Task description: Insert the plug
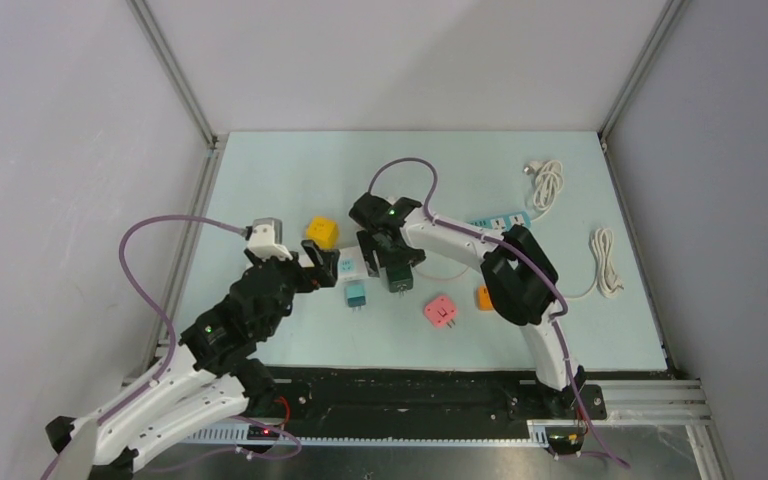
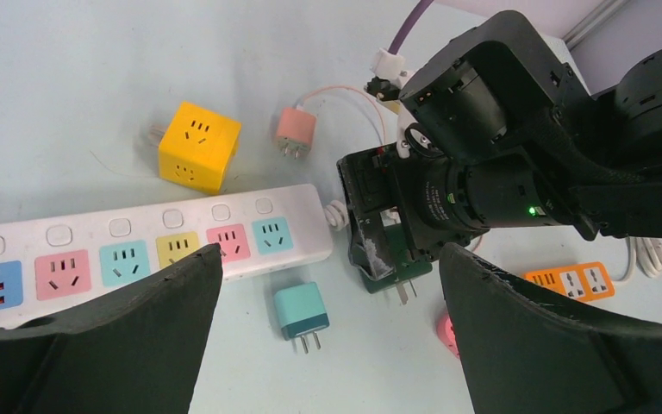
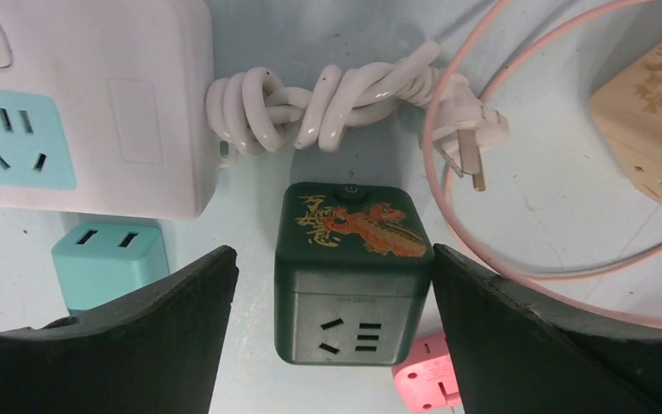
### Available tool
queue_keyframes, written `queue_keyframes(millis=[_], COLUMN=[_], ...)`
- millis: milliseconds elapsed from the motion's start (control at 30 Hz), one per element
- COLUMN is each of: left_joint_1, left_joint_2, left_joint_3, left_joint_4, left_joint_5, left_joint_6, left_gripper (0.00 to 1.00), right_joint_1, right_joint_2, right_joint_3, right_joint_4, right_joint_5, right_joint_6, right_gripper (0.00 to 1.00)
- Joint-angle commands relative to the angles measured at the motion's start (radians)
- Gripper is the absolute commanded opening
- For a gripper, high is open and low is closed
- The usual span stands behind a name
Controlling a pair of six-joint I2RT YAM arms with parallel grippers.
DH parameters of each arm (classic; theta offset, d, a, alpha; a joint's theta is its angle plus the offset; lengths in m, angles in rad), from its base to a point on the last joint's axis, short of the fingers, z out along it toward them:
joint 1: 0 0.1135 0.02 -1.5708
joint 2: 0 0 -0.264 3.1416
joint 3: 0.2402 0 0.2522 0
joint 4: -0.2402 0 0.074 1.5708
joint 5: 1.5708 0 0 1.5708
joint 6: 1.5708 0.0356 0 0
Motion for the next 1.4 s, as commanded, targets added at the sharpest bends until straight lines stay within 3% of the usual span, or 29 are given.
queue_keyframes(millis=[0,100,267,400,533,700,867,1067,1367], left_joint_1=[0.027,0.036,0.049,0.057,0.084,0.148,0.162,0.166,0.167], left_joint_2=[-0.001,0.000,-0.009,-0.018,0.000,0.082,0.126,0.140,0.152], left_joint_3=[-0.018,-0.025,-0.034,-0.031,-0.009,0.063,0.096,0.034,0.031], left_joint_4=[0.017,0.017,0.014,0.009,0.010,0.041,0.184,0.651,0.731], left_joint_5=[0.052,0.072,0.100,0.144,0.252,0.435,0.667,0.958,0.999], left_joint_6=[-0.033,-0.039,-0.053,-0.069,-0.125,-0.197,-0.213,-0.369,-0.446], left_gripper=[1.00,1.00,1.00,1.00,1.00,1.00,1.00,1.00,1.00], right_joint_1=[-0.004,-0.007,-0.009,-0.001,-0.028,-0.131,-0.162,-0.177,-0.178], right_joint_2=[0.030,0.033,0.002,-0.146,-0.386,-0.671,-0.892,-1.018,-1.121], right_joint_3=[-0.012,-0.019,-0.021,-0.052,-0.185,-0.505,-0.708,-0.768,-0.799], right_joint_4=[0.022,0.032,0.033,0.062,0.230,0.611,0.892,1.067,1.246], right_joint_5=[-0.016,-0.019,0.014,-0.004,-0.178,-0.429,-0.528,-0.613,-0.654], right_joint_6=[-0.015,-0.011,0.010,0.031,0.081,0.247,0.381,0.461,0.557], right_gripper=[0.85,0.76,0.48,0.39,0.38,0.38,0.40,0.43,0.43])
